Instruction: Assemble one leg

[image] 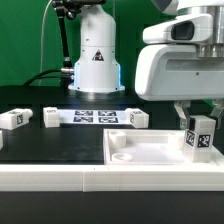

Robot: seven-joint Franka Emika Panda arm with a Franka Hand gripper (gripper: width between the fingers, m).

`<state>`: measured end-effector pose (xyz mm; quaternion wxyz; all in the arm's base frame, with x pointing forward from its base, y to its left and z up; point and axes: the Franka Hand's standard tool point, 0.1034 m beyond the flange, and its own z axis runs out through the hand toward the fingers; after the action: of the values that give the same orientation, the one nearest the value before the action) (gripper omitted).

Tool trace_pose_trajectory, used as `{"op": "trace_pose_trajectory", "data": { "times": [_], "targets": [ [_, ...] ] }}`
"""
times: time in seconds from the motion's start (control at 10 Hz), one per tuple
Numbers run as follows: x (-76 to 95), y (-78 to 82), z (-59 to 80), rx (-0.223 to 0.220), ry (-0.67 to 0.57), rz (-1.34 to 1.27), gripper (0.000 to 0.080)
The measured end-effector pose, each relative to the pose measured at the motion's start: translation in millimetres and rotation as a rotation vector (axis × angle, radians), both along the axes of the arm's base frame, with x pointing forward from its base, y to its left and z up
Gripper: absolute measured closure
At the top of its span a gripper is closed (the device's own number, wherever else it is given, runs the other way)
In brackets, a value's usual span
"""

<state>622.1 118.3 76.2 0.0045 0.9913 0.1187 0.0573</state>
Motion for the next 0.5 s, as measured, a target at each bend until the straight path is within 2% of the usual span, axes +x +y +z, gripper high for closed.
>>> {"op": "trace_pose_trajectory", "data": {
  "times": [0.5],
  "targets": [
    [0.5,-3.1,-0.2,0.065,0.001,-0.478,0.0509]
  ]
}}
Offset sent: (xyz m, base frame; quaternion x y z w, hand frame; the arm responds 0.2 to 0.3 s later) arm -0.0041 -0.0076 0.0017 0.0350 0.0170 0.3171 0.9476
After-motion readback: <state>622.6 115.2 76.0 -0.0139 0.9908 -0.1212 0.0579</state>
